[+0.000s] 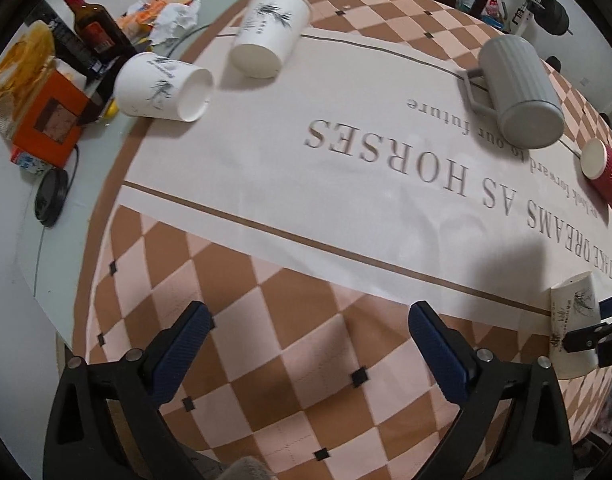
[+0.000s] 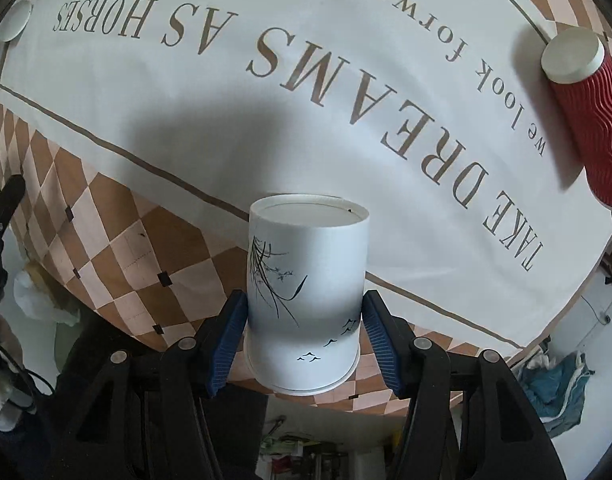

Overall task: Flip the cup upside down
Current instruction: 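Turn the white cup rim-down with the right gripper and lower it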

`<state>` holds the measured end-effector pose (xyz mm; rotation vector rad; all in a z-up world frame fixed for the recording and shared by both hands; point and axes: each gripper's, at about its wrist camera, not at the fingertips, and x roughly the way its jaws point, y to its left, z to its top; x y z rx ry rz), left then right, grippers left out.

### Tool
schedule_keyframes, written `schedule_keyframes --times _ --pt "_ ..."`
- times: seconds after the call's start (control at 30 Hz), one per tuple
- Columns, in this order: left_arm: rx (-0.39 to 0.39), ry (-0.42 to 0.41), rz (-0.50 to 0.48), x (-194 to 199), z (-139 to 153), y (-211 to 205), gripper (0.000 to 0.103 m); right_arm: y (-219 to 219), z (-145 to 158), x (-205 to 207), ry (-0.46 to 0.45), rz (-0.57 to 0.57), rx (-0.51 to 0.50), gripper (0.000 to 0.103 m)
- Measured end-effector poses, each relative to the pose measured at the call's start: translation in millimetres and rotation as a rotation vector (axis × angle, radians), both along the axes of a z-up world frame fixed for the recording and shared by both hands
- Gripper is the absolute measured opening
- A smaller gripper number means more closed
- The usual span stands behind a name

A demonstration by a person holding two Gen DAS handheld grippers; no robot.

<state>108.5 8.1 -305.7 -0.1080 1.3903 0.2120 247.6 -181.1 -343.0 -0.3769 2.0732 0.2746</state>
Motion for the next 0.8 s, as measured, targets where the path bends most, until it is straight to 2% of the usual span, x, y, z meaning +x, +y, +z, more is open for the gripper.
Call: schedule_keyframes --times 0.07,0.13,0.17,0.2,0.3,0.37,0.43,0.5,0.63,0.73,0.8 --pt "-0.005 0.007 -0.009 2 0 -5 0.102 -2 -1 -1 0.007 -0.018 0.001 0.065" --pt "-0.018 0.007 -0.018 3 2 -10 0.102 -5 0 -1 0.014 -0.024 0.001 0.087" --pt "-0.016 0.008 -0.019 3 3 -11 0.102 -6 4 0 -0.003 -0.025 0.015 0.09" --pt "-0.016 0.008 -0.02 4 4 -13 0.102 -14 2 -12 -0.025 -0.024 0.025 0.09" --pt "0.006 -0.002 -0.01 6 8 -16 0.102 -13 9 -15 -0.085 -0.048 0.083 0.09" --pt "0.022 0.008 -0.013 8 8 -19 0.102 -17 9 -16 -0.114 -0.053 0.095 0.089" --pt "0.038 0.023 -0.02 10 6 -24 0.102 -17 8 -20 -0.139 -0.051 0.115 0.071" --pt "0.032 0.029 -0.024 11 5 -27 0.102 -16 4 -23 -0.147 -0.071 0.141 0.064" --pt "0.013 0.043 -0.025 11 4 -34 0.102 -28 15 -24 -0.226 -0.15 0.214 0.063" --pt "-0.012 0.052 -0.005 12 2 -34 0.102 -36 36 -21 -0.362 -0.216 0.274 0.062" --pt "-0.018 0.06 0.005 13 1 -36 0.102 -38 53 -22 -0.513 -0.231 0.288 0.062"
